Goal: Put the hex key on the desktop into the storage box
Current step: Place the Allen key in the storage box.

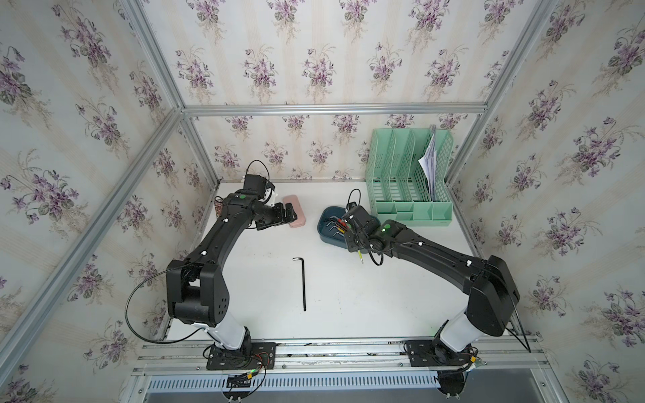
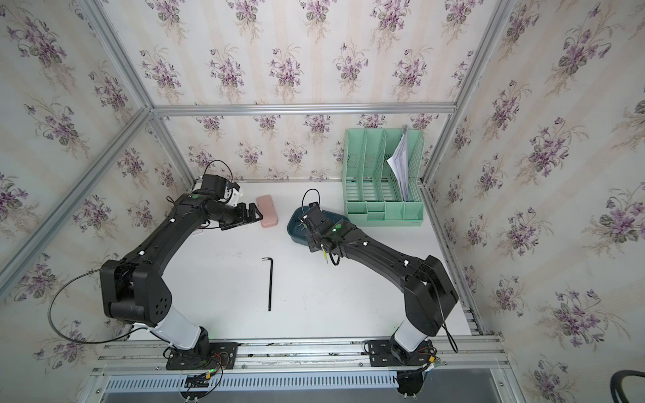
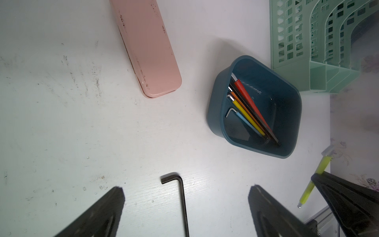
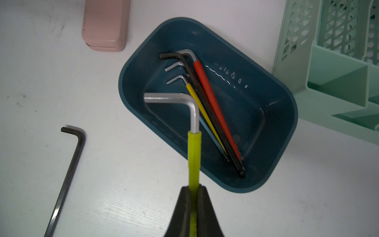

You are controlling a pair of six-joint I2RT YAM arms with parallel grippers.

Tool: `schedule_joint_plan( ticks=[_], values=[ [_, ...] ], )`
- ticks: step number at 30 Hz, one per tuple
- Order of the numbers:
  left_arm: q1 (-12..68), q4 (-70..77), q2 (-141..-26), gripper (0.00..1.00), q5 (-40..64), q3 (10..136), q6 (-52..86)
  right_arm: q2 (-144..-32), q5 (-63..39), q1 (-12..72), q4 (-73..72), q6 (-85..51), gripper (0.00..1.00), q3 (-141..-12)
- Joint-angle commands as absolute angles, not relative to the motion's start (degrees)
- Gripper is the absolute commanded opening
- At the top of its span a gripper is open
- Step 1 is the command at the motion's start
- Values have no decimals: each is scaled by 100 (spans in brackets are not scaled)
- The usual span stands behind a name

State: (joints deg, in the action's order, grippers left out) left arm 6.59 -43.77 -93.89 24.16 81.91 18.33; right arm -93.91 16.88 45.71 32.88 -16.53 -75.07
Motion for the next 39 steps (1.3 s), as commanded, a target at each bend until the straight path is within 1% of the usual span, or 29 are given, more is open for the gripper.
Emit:
schedule_joint_plan(
  ticks=[1,3,5,10,12,17,22,29,35,39],
  values=[
    [687,-4664,-9478,99,2334,8471,1550,-9500,1544,4505,3176,-1143,0,-7737],
    [643,-5246,-9645,99,2174,9030,1409,-9584,1463,4476,3179,-935,0,-7883],
    [633,-5389,-9650,99,2082,9235,1385,-9700,1468,4448,3131,-715,0,-7973],
    [633,-4656,-9506,99,2083,8733,1698,-10184,1617,4329,3319,-225,0,-8429],
    [633,-4709,-9605,99,2083,8721,1672,-10327,1600,4257,3349,-105,0,-8591],
    [616,-4822,-9564,99,1614,8554,1539,-10766,1714,4212,3469,37,0,-9013],
    [611,-4707,-9512,99,1566,8419,1516,-11099,1685,4064,3384,377,0,-9224],
    [605,-4398,-9167,99,1392,8121,1471,-11656,2360,3861,3385,704,0,-9476],
    [598,-4290,-9066,99,1224,8022,1417,-11955,2118,3779,3174,834,0,-9463],
    [598,-4337,-9172,99,1218,8054,1422,-12159,2123,3762,3138,634,0,-9447]
  ],
)
